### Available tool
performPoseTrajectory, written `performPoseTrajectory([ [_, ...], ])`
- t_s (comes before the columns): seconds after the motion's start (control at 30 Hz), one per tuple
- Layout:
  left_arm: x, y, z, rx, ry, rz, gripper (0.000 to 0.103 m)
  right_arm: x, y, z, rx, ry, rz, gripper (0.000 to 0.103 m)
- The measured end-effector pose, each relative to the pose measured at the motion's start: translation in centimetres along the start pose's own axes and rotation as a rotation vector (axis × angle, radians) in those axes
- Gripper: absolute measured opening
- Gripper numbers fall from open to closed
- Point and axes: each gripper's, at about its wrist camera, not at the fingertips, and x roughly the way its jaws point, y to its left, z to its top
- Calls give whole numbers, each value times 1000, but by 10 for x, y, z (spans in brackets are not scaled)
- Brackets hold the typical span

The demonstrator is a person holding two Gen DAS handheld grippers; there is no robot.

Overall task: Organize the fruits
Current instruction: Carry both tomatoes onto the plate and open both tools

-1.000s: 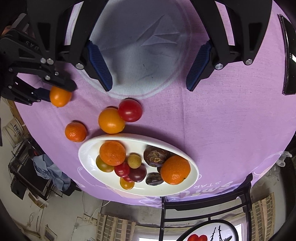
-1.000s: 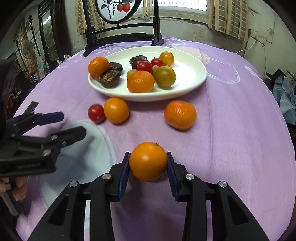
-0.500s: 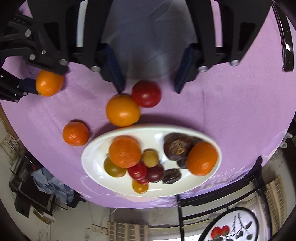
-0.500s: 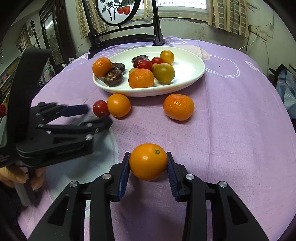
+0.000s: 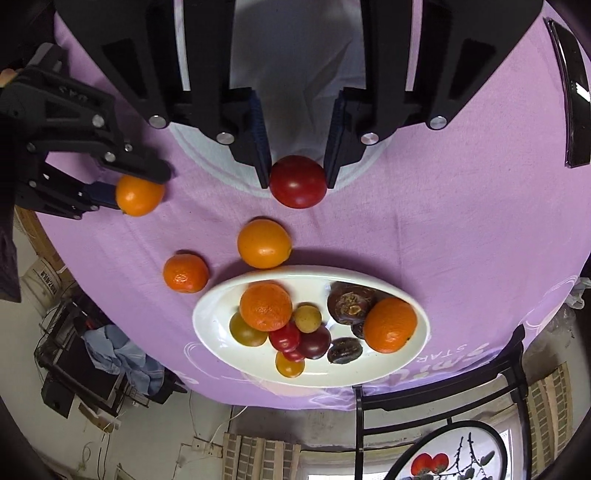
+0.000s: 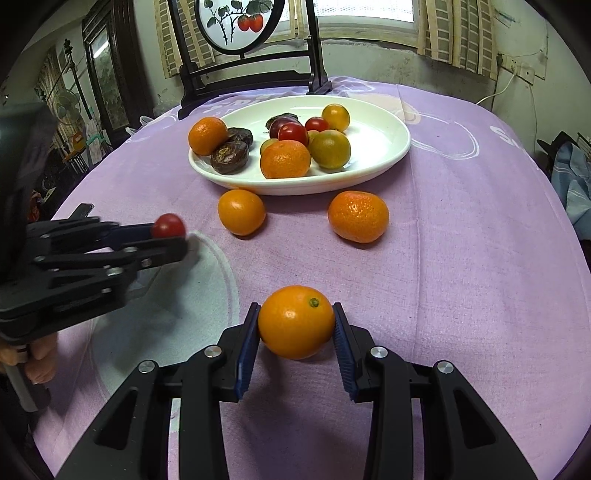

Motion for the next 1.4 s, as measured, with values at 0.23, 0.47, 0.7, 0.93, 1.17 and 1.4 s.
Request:
performPoseTrajectory([
  [0.23,-31,0,9,5,-59,-19,28,-28,5,14,-15,-75,18,39],
  [0.47,-41,-7,55,3,-132,-28,28,-41,1,50,-55,-131,-18,39],
  [0.7,-11,4,110,-51,-130,2,28,-29,-12,99,-50,-179,-45,39],
  [0.93,26,21,147,-76,-105,41,28,24,-31,140,-19,-127,-86,39],
  [1.17,51,26,165,-90,-89,49,29,61,-38,162,-3,-96,-99,39],
  [1.4,42,24,164,-108,-115,106,62,53,-40,158,21,-114,-76,48],
])
